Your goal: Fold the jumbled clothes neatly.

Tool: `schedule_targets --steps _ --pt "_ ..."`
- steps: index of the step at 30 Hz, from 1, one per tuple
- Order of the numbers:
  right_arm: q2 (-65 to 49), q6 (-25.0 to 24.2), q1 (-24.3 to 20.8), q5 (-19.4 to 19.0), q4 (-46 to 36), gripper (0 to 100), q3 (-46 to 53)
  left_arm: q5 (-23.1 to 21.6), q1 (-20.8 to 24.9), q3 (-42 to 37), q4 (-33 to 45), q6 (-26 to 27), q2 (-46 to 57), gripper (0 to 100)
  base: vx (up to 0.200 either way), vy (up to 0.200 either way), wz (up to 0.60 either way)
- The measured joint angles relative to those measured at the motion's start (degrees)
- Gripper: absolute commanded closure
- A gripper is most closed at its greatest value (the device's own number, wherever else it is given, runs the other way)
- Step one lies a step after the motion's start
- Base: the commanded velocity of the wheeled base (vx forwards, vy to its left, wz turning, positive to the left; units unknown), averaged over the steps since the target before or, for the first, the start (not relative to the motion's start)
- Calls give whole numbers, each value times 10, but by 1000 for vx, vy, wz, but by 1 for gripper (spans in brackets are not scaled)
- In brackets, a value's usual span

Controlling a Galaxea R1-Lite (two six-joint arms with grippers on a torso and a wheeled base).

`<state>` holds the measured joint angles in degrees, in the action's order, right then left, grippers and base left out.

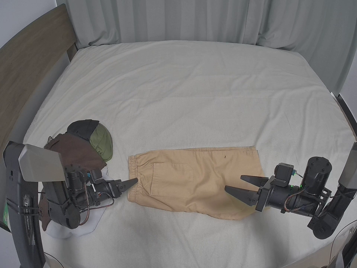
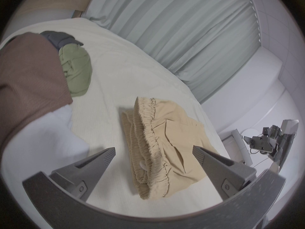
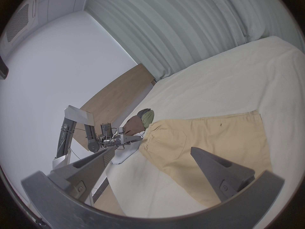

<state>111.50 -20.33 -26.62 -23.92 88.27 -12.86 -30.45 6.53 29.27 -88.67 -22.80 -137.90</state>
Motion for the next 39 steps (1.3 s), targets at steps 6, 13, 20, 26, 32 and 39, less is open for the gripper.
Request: schedule_targets --steps 6,13,20,26,32,39 --pt "5 0 0 0 0 0 0 3 3 6 0 -41 -17 0 0 0 0" --pt "11 0 -3 0 0 0 1 42 18 12 0 -49 -41 0 0 0 0" --pt "14 0 -4 0 0 0 2 54 34 15 -1 -50 -57 0 0 0 0" --pt "20 1 -7 0 0 0 3 55 50 16 -1 -68 -62 0 0 0 0" --pt "23 1 -7 0 0 0 3 64 69 22 0 -115 -62 0 0 0 0" --pt "26 1 -7 0 0 0 3 96 82 59 2 -160 -63 0 0 0 0"
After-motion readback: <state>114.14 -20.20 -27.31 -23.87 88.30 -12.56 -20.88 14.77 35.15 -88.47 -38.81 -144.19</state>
